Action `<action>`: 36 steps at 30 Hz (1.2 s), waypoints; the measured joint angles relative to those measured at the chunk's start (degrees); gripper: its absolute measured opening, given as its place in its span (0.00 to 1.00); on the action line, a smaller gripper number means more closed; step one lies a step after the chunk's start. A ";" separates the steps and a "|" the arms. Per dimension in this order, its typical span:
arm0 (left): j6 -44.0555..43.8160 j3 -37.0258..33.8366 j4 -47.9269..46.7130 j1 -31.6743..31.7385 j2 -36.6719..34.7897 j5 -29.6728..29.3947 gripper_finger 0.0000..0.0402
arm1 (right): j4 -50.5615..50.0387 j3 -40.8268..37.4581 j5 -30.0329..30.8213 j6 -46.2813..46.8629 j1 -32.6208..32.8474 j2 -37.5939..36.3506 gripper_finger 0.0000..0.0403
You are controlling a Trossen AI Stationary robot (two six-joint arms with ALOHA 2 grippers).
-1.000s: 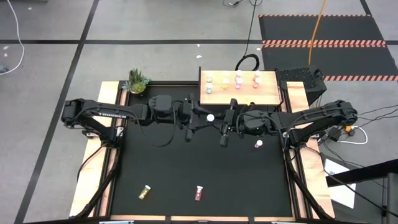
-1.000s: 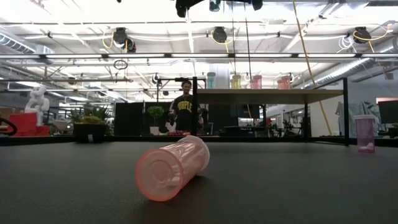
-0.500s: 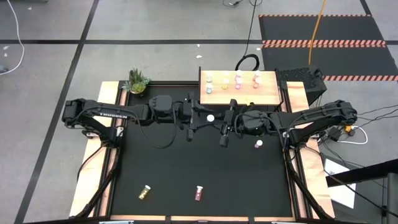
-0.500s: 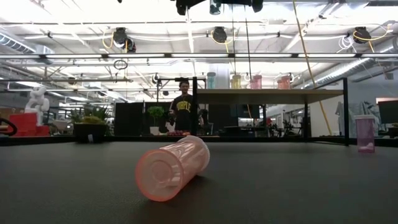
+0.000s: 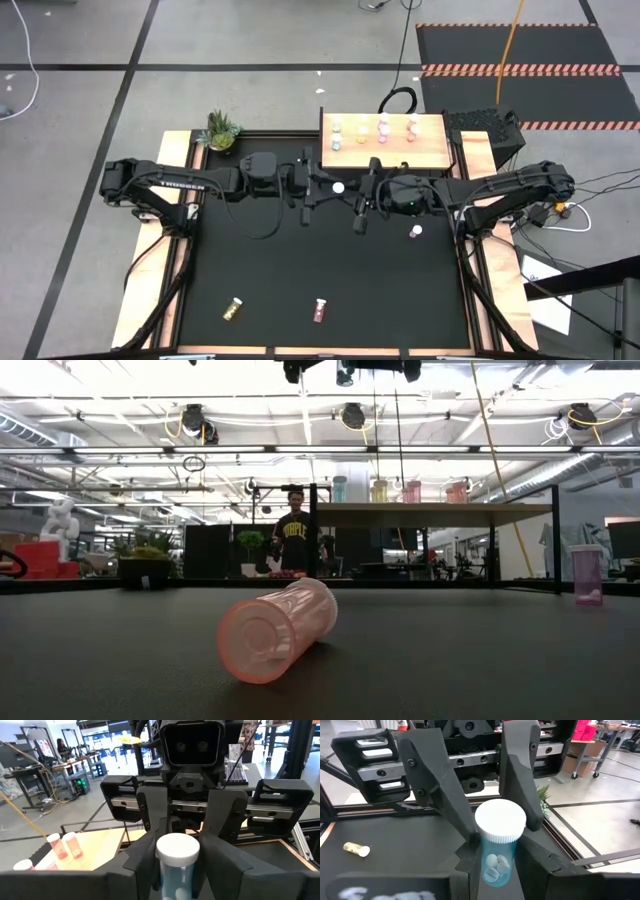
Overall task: Pick and place medicine bottles onto shelf by color
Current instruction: Put the blue pill bottle on the shelf aligned with the other blue pill bottles
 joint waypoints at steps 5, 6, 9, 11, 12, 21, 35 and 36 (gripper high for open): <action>-0.04 0.00 0.01 0.71 -0.02 0.06 0.33 | -0.01 0.00 -0.02 0.76 -0.51 0.00 0.24; -0.04 0.00 0.04 0.91 -0.02 0.09 0.32 | -0.11 0.03 0.04 1.05 -0.65 0.00 0.24; 0.02 0.00 0.19 1.62 -0.02 0.08 0.30 | -0.71 0.09 0.48 1.46 -1.43 0.00 0.28; 0.00 0.00 0.27 2.10 -0.02 0.03 0.30 | -1.10 0.11 1.79 1.53 -1.81 -0.02 0.31; -0.04 0.00 0.39 2.37 -0.02 -0.01 0.30 | -1.66 0.11 1.97 1.53 -2.06 -0.02 0.33; -1.60 0.00 3.98 6.02 0.75 -7.68 0.31 | -6.24 0.07 22.33 3.04 -2.38 -1.52 0.51; -5.58 -0.11 6.79 13.19 11.07 -7.99 0.32 | -24.07 0.07 31.87 7.68 -2.54 -15.82 0.56; -5.22 -0.09 6.90 13.37 11.17 -8.15 0.32 | -25.64 0.07 31.95 8.60 -2.54 -16.47 0.56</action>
